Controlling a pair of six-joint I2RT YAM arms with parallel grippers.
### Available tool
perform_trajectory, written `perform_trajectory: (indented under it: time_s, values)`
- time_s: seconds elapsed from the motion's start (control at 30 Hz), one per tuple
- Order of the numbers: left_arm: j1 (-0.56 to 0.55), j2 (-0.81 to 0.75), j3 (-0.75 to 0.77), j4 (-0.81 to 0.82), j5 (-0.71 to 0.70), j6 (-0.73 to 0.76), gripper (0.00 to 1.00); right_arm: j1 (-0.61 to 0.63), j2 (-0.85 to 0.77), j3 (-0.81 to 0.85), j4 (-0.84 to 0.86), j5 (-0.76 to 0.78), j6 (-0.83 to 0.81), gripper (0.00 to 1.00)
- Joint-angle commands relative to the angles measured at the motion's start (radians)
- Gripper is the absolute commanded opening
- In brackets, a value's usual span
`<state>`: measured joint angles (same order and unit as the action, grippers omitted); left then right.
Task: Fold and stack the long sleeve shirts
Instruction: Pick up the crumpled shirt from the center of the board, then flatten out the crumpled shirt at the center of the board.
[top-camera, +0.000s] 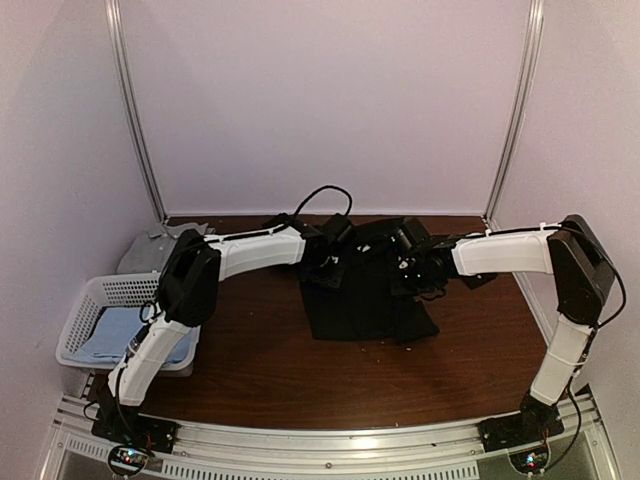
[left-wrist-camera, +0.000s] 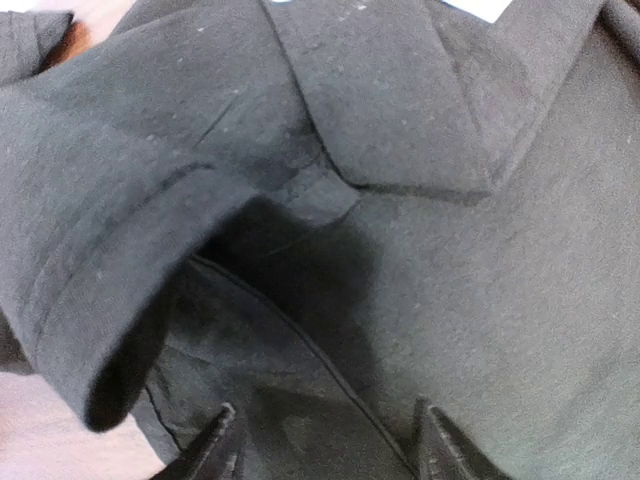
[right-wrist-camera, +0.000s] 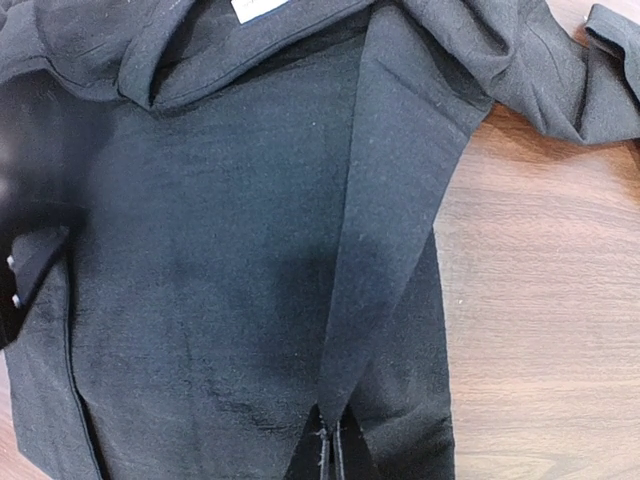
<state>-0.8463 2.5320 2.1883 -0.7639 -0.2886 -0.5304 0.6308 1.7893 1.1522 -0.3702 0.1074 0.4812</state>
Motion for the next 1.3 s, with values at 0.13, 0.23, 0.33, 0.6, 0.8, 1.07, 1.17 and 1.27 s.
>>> perform_trajectory:
  time_s: [0.13, 0.23, 0.33, 0.6, 0.8, 1.07, 1.17, 1.27]
  values:
    - [-0.002, -0.06, -0.032, -0.01, -0.035, 0.01, 0.26, -0.009, -0.033, 0.001, -0.023, 0.026, -0.013, 0.0]
    - [0.0, -0.104, -0.08, 0.006, -0.029, 0.005, 0.1, -0.023, -0.038, 0.003, -0.027, 0.032, -0.02, 0.0]
    - [0.005, -0.159, -0.13, 0.017, -0.021, -0.004, 0.0, -0.047, -0.041, 0.003, -0.029, 0.031, -0.028, 0.0]
    - [0.067, -0.387, -0.408, 0.114, 0.118, -0.001, 0.0, -0.159, -0.043, -0.005, -0.034, 0.0, -0.073, 0.0]
    - [0.14, -0.582, -0.573, 0.156, 0.269, 0.058, 0.0, -0.228, -0.092, 0.006, -0.073, -0.017, -0.111, 0.0]
    - [0.258, -0.754, -0.677, 0.189, 0.552, 0.091, 0.0, -0.24, -0.207, 0.064, -0.192, -0.016, -0.155, 0.0]
    - [0.315, -0.741, -0.685, 0.189, 0.602, 0.095, 0.0, -0.266, -0.204, 0.06, -0.188, -0.033, -0.172, 0.02]
    - [0.36, -0.682, -0.681, 0.201, 0.631, 0.089, 0.0, -0.29, -0.154, 0.049, -0.169, -0.041, -0.183, 0.04]
